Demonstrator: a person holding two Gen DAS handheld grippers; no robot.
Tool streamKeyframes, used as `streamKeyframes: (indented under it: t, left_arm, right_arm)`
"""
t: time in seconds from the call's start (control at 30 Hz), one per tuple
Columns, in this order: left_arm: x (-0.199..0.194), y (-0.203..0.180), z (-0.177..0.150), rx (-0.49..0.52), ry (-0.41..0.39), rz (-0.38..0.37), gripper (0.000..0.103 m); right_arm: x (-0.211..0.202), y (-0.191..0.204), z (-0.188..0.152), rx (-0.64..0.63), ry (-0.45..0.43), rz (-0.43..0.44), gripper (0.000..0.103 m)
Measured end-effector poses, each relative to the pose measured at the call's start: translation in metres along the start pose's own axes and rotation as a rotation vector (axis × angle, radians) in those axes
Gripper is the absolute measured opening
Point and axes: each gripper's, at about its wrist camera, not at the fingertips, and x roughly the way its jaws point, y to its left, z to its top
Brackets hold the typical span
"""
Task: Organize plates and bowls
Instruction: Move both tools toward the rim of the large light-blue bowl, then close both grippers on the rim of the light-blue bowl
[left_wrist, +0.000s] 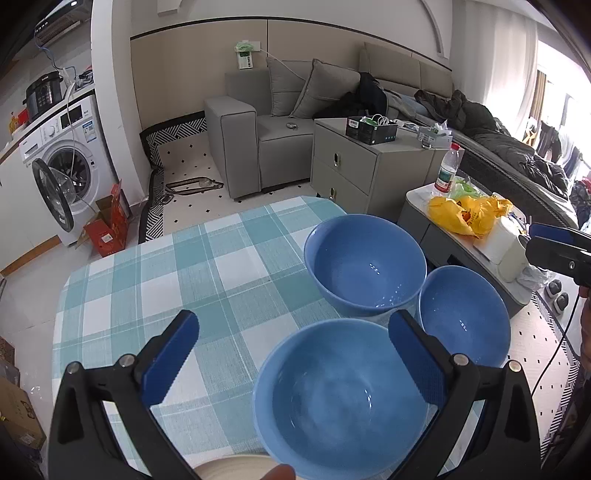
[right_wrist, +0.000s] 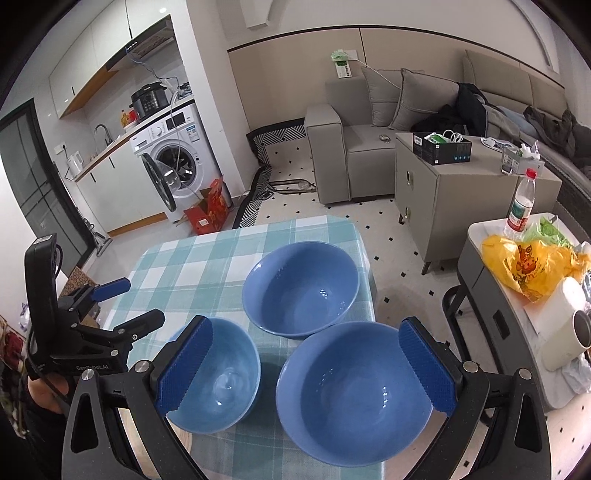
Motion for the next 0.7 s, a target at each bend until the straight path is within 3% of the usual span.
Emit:
streamKeyframes:
  t: [0.5, 0.7]
  left_arm:
    - [0.058, -0.002, 0.023, -0.011, 0.052, -0.004, 0.103]
    - [0.08, 0.0, 0.027, -0.029, 0.079, -0.046, 0.103]
  right_arm:
    - [0.064, -0.027, 0.015, 0.08, 0.099, -0.006, 0.102]
    - [0.095, -0.031, 0.017, 0.11, 0.134, -0.007, 0.102]
